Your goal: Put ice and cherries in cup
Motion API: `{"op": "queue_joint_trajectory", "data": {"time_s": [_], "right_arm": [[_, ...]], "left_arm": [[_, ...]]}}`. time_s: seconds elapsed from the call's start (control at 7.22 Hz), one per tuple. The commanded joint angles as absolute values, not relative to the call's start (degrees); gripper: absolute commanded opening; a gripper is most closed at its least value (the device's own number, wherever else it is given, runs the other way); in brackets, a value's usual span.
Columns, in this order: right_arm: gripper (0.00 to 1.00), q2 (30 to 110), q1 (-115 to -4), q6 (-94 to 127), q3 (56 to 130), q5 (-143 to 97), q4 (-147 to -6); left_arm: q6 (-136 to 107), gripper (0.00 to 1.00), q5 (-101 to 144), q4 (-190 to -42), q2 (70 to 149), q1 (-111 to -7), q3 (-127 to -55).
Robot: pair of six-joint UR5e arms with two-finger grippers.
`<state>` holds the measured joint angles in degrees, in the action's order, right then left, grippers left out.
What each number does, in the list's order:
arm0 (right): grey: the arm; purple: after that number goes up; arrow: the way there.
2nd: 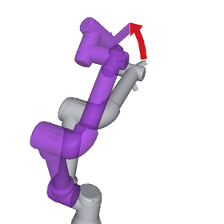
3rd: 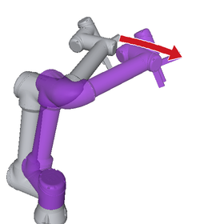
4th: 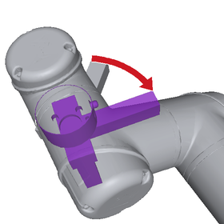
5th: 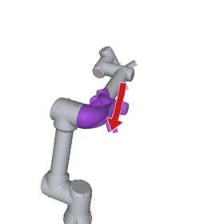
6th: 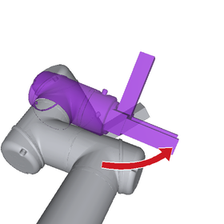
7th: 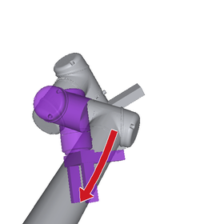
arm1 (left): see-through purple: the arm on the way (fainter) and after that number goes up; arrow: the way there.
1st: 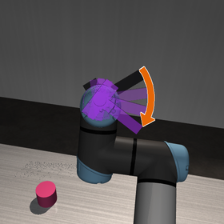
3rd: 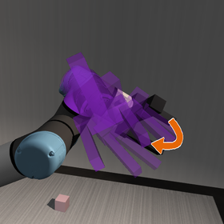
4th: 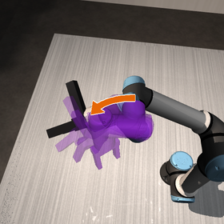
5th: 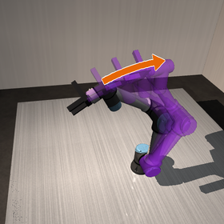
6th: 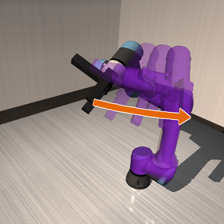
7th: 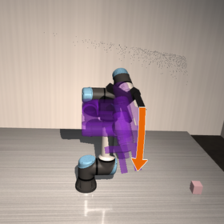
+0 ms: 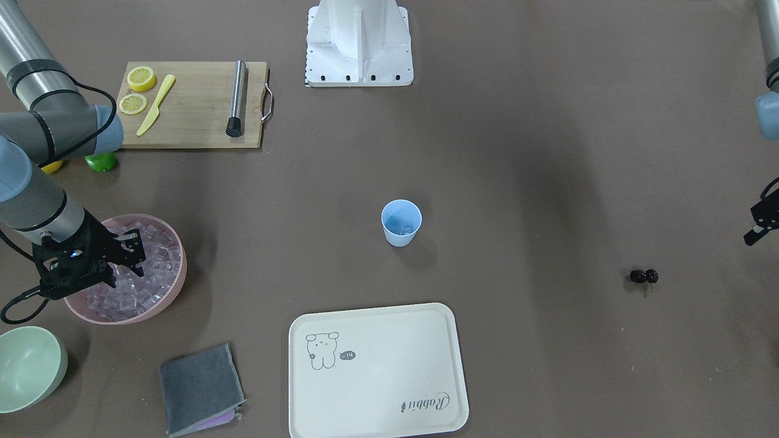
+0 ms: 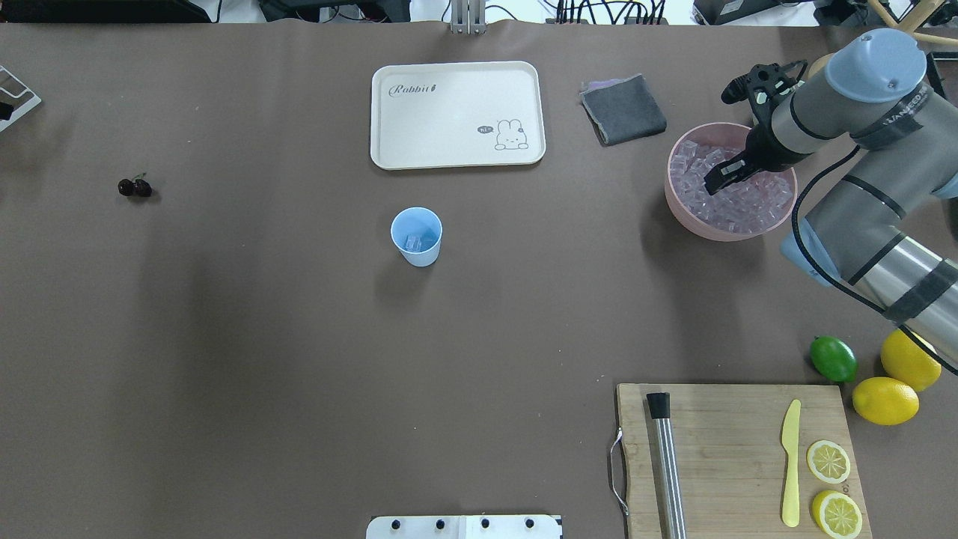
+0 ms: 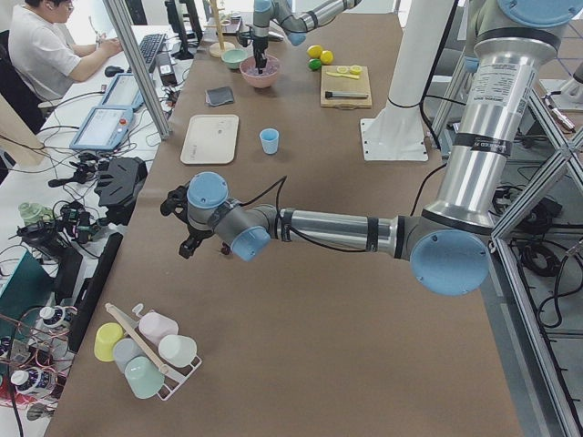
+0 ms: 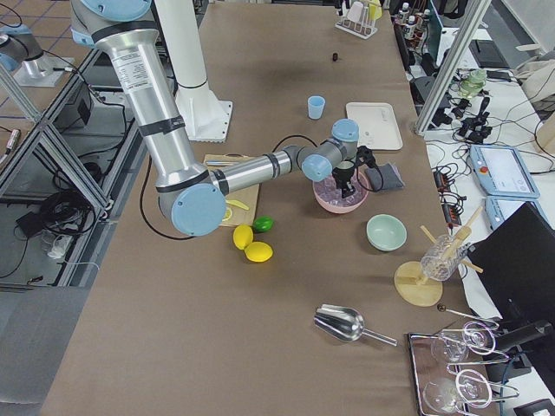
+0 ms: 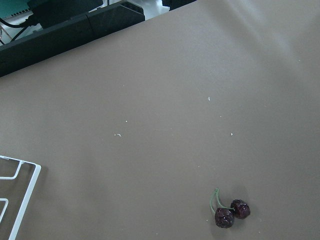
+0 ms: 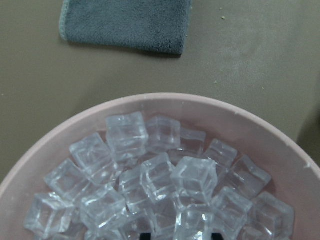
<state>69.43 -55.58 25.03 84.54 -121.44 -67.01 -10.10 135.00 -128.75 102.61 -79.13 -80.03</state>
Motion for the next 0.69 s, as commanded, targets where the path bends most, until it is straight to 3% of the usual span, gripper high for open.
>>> {"op": "queue_joint_trajectory", "data": {"time_s": [0.0,0.14,0.55], "right_arm": [[0.48,69.43,-55.63,24.87,84.20,-121.29,-67.06],[0.45,69.35,-55.55,24.87,84.03,-121.03,-67.06],[0.11,69.17,-55.55,25.14,84.37,-121.38,-67.41]], "left_arm": [[-10.11,0.97,135.00,-128.76,102.57,-79.10,-79.98],[-10.11,0.97,135.00,-128.76,102.57,-79.10,-79.89],[-10.02,0.97,135.00,-128.76,102.57,-79.10,-79.80]]}}
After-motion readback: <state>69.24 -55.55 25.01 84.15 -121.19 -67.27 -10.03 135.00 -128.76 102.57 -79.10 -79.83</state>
